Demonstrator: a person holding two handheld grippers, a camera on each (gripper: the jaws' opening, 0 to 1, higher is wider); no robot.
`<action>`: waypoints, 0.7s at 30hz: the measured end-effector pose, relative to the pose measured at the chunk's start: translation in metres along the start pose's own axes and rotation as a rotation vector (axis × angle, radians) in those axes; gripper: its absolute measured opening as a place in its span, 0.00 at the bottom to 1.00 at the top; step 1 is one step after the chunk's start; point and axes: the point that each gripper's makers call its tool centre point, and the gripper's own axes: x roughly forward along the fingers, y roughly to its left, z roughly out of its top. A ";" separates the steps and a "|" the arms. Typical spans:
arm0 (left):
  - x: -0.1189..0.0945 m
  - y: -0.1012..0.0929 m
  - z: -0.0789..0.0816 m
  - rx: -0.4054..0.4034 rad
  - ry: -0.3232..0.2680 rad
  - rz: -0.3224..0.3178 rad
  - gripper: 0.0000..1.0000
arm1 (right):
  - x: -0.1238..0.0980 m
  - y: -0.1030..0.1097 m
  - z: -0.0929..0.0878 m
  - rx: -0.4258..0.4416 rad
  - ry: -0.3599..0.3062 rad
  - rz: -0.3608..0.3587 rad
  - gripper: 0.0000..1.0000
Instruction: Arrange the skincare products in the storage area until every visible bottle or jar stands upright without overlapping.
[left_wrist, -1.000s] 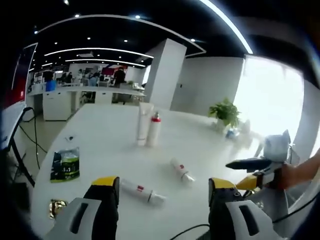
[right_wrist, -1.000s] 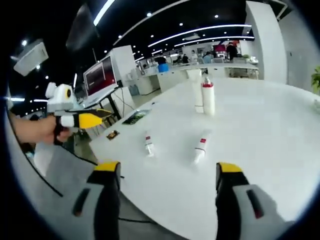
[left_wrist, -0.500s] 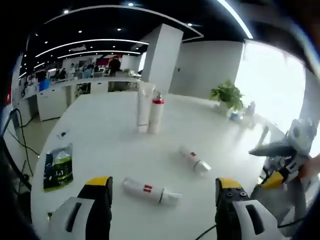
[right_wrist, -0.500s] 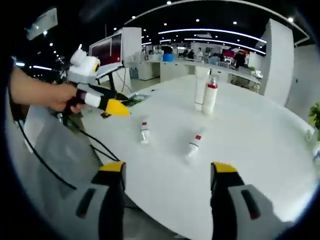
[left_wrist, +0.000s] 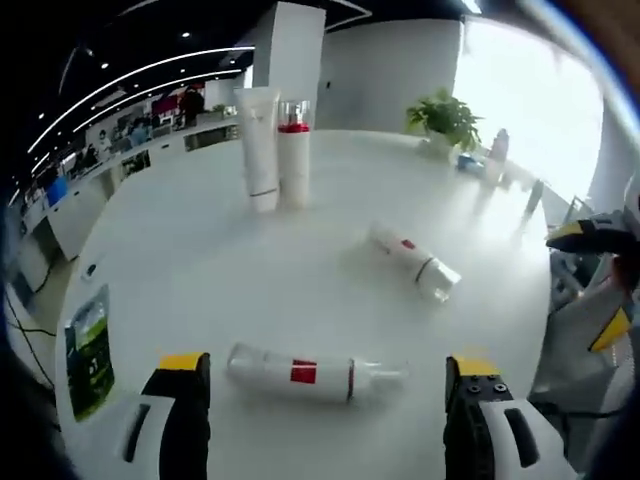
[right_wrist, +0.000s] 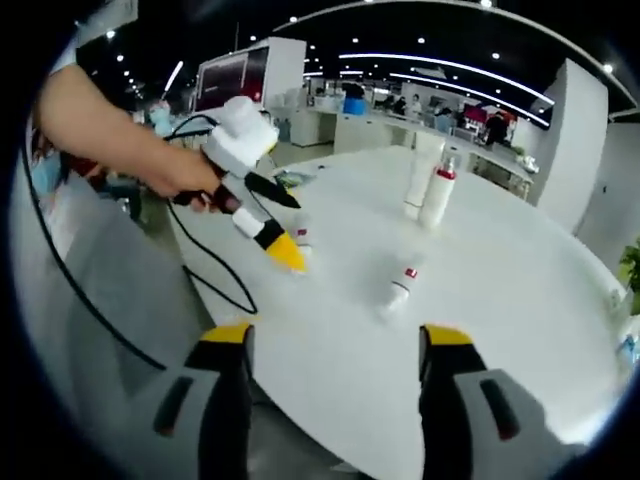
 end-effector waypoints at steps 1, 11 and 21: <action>0.001 0.000 0.000 0.023 0.002 -0.004 1.00 | 0.000 0.000 -0.001 -0.008 0.004 0.000 0.68; -0.003 0.012 -0.003 0.539 0.167 -0.224 1.00 | 0.002 0.013 -0.004 -0.046 0.023 0.043 0.68; 0.010 0.012 -0.028 0.662 0.339 -0.317 0.86 | 0.005 0.014 -0.007 -0.079 0.036 0.048 0.68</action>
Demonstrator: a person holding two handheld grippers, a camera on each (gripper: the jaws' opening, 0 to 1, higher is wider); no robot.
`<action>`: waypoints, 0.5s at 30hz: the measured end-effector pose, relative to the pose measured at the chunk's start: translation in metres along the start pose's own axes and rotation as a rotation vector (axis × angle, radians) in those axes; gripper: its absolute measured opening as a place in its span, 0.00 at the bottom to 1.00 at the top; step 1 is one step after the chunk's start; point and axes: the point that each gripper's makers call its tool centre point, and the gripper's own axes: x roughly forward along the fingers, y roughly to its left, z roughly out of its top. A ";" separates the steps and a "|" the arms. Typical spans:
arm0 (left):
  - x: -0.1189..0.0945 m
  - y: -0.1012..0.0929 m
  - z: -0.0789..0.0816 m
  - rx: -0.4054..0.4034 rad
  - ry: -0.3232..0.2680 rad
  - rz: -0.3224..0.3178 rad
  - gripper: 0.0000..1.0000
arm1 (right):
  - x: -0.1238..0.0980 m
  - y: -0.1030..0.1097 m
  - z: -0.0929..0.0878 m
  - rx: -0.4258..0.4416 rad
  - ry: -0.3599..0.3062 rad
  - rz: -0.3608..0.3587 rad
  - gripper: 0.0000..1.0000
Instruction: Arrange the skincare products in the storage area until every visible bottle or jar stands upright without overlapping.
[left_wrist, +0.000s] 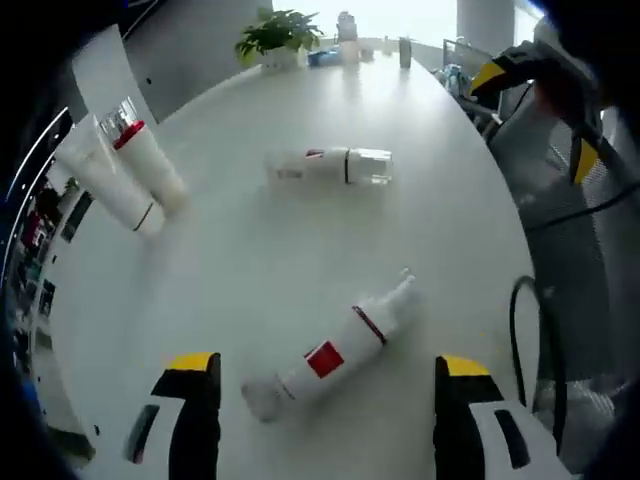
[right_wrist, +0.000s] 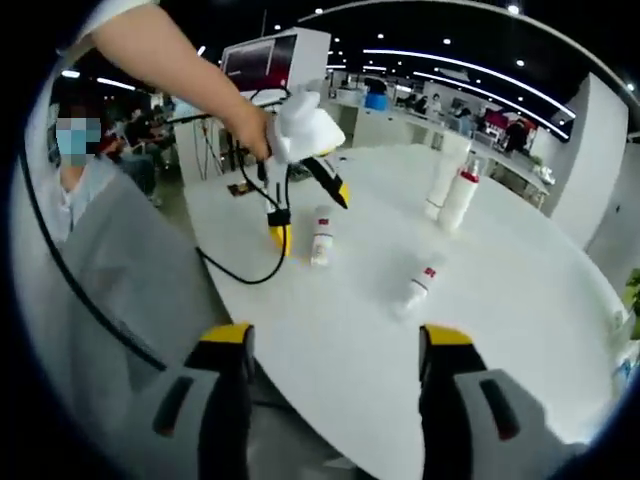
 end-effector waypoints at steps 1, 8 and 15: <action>0.003 0.000 0.006 -0.026 -0.036 -0.001 0.83 | 0.000 -0.001 0.000 0.002 0.001 0.000 0.68; 0.002 -0.002 0.004 -0.101 -0.065 -0.020 0.62 | 0.004 -0.001 -0.004 0.002 0.017 0.007 0.68; 0.000 -0.012 0.002 -0.141 -0.085 0.006 0.33 | 0.006 0.000 -0.005 0.000 0.026 0.019 0.67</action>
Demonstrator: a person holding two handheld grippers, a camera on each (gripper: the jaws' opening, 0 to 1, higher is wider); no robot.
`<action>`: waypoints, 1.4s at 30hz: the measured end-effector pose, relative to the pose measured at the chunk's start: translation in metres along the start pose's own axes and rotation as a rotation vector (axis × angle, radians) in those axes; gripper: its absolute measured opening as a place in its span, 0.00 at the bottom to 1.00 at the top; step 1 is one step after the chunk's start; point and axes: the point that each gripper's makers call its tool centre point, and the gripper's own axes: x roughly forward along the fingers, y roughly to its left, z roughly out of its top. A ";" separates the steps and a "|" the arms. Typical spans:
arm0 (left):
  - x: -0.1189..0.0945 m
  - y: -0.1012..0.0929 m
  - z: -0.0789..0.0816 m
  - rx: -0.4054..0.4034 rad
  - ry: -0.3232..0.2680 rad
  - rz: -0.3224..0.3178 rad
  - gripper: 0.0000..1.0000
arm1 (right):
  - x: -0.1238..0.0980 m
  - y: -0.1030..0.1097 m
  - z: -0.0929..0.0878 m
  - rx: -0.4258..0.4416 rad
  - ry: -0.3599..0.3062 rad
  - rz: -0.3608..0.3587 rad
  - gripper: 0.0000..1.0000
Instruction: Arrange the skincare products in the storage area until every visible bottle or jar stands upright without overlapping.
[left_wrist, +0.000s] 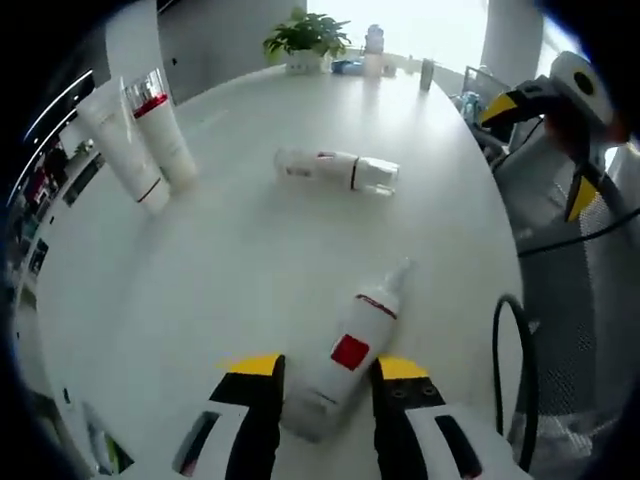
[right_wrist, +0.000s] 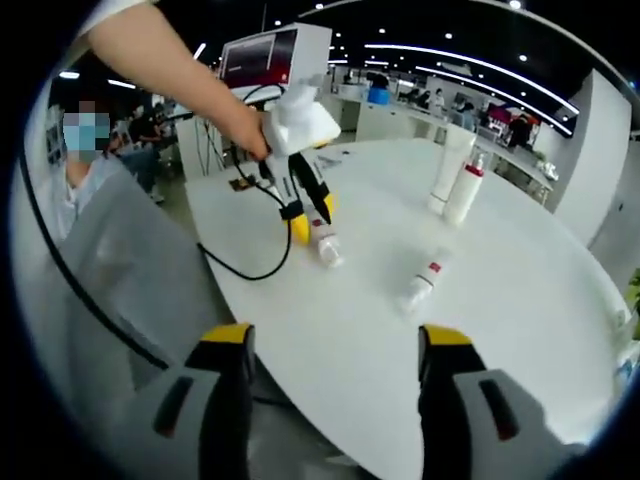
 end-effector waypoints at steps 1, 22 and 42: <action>0.000 -0.001 0.000 -0.016 -0.005 0.010 0.31 | 0.000 0.001 0.000 0.000 0.004 0.001 0.67; -0.030 -0.010 0.021 -0.870 -0.310 0.100 0.20 | 0.001 0.011 -0.007 0.014 0.038 0.044 0.66; -0.098 -0.088 0.073 -1.254 -0.667 0.014 0.20 | -0.015 0.012 0.024 0.137 -0.137 0.135 0.65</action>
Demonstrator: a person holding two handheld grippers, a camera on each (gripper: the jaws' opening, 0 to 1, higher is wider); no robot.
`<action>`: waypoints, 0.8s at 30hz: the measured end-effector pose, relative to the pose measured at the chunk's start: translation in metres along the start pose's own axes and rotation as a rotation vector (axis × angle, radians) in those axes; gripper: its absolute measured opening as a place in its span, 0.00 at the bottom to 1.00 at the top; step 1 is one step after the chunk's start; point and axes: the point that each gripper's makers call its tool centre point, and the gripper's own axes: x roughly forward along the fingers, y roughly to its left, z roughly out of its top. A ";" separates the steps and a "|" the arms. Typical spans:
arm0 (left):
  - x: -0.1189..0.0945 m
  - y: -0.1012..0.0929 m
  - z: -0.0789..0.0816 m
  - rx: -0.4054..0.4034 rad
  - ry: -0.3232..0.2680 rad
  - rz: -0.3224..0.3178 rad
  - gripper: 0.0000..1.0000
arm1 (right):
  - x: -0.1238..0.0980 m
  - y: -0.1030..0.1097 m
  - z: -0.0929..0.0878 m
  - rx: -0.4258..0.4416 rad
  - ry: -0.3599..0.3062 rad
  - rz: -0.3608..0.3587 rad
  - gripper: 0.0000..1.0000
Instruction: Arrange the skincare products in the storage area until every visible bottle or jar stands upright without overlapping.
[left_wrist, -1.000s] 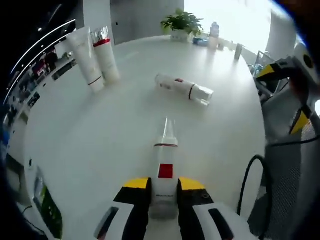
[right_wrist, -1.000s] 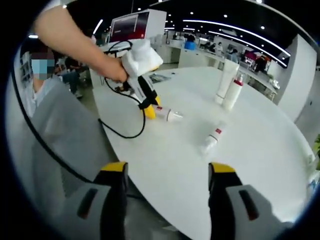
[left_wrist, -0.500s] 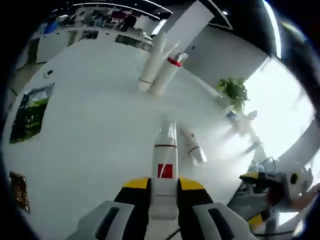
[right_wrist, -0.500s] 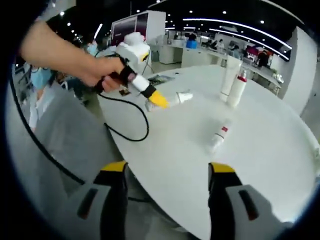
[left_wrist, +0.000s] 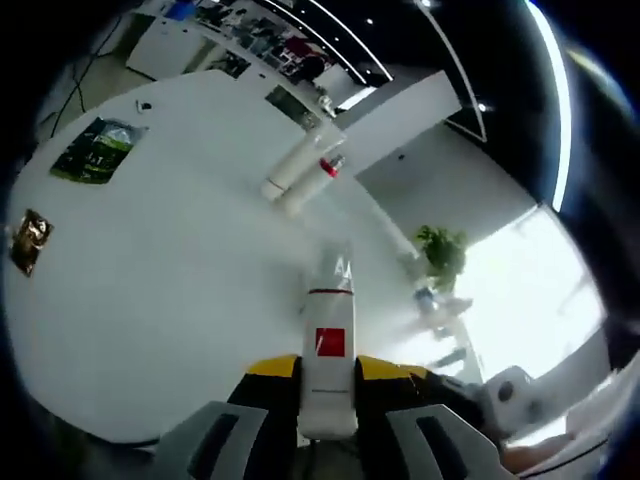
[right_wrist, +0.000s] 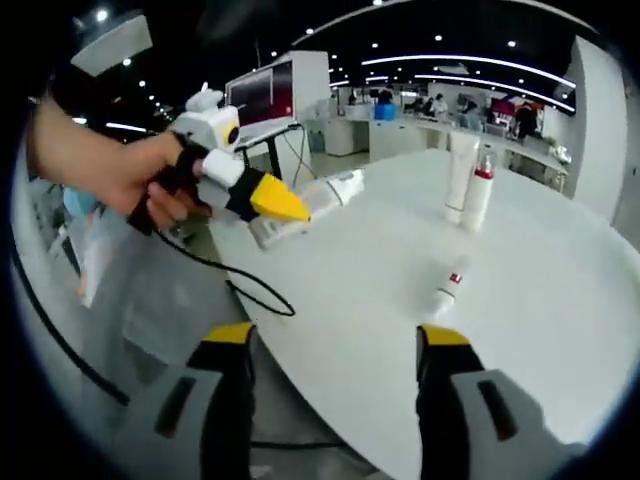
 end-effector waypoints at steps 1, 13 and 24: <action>-0.002 0.000 0.000 -0.013 -0.008 -0.002 0.20 | 0.000 0.000 0.003 0.013 -0.020 0.001 0.65; -0.017 -0.008 -0.009 -0.025 0.012 -0.087 0.21 | 0.006 0.009 -0.002 -0.143 0.024 -0.017 0.63; -0.021 -0.016 -0.014 -0.049 0.021 -0.177 0.21 | 0.010 -0.014 -0.015 -0.129 0.095 -0.124 0.66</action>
